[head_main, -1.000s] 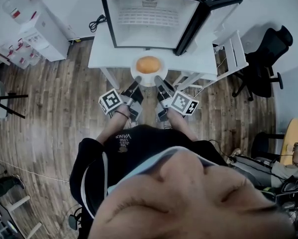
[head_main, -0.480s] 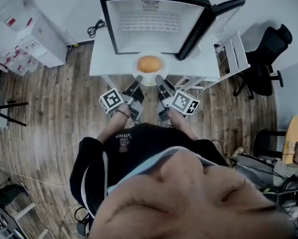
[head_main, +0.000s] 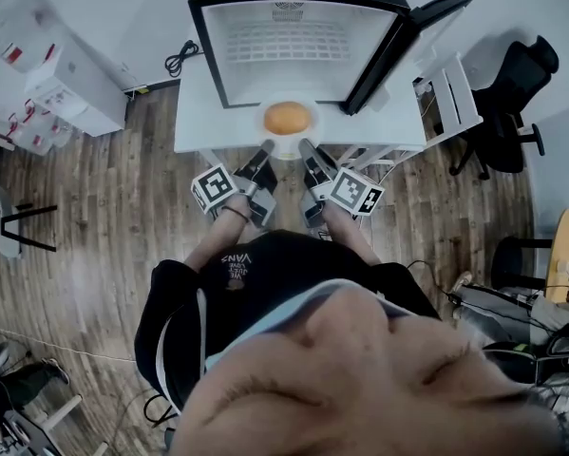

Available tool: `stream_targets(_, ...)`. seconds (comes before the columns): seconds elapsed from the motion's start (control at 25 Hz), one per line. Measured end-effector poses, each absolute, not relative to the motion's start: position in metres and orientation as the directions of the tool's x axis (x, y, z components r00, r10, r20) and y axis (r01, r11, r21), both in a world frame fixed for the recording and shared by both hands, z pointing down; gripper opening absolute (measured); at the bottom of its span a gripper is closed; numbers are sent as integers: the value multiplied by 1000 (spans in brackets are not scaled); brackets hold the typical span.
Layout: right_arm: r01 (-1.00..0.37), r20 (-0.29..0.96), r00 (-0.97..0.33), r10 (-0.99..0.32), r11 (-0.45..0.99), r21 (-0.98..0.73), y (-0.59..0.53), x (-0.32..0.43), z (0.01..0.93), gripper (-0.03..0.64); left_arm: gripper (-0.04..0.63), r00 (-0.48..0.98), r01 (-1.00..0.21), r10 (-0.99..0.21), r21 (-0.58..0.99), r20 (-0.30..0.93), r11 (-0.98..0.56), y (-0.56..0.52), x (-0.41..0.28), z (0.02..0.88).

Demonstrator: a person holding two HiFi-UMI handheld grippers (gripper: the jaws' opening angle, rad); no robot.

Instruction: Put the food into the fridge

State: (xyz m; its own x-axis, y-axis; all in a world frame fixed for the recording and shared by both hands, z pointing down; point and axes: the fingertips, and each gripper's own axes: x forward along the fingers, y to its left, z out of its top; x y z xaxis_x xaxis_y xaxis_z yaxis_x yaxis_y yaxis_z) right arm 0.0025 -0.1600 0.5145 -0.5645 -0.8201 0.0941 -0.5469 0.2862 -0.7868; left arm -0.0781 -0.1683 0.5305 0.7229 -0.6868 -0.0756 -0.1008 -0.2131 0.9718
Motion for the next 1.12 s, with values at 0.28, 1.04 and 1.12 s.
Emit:
stream_targets(0.28, -550, 95, -555, -827, 279, -787, -172, 6, 514, 37, 23, 732, -99, -678, 973, -71, -209, -180, -75, 530)
stream_targets(1.04, -548, 106, -599, -793, 310, -777, -240, 26, 508, 38, 23, 690, -74, -718, 978, -89, -193, -244, -54, 525)
stream_targets(1.12, -546, 108, -605, -789, 312, -778, -246, 27, 508, 37, 24, 686, -70, -722, 979, -92, -192, -251, -53, 526)
